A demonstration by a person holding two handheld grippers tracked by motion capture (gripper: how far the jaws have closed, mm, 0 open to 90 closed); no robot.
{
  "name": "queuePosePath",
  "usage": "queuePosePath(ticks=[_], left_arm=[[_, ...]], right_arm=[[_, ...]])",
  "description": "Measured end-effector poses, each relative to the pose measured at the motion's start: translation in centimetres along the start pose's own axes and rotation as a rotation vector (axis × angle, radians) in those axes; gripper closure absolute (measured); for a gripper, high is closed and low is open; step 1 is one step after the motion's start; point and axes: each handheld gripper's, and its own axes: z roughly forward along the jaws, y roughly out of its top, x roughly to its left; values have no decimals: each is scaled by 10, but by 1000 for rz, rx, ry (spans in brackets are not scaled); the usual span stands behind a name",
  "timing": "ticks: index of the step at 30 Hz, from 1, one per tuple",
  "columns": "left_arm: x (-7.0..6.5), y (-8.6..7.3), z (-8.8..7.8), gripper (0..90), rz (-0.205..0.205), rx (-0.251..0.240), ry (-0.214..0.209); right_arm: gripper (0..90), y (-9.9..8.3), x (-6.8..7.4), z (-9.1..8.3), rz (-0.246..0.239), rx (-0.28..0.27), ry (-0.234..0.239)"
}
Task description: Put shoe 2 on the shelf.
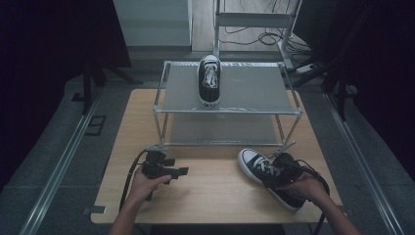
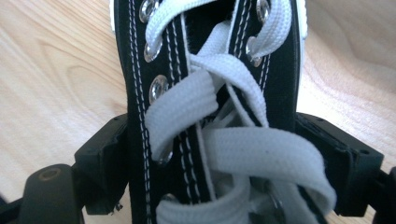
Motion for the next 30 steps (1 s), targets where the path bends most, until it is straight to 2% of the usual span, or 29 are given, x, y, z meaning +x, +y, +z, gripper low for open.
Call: queuePosePath(ticks=[6, 13, 15, 19, 25, 30], left_arm=[[-1, 0, 1, 243, 0, 2, -4], [-2, -1, -1, 243, -4, -5, -9], [-1, -1, -1, 243, -7, -6, -11], [-2, -1, -1, 243, -7, -7, -16], [-1, -1, 0, 243, -10, -10, -20], [0, -2, 0, 242, -18, -8, -31]], right_arm=[[171, 9, 8, -25, -21, -59, 40], [171, 27, 23, -49, -65, -92, 58], [171, 36, 28, -57, -58, -114, 74], [171, 44, 33, -65, -64, -128, 86], [171, 61, 47, -81, -122, -134, 99], [171, 70, 53, -88, -119, -146, 104]])
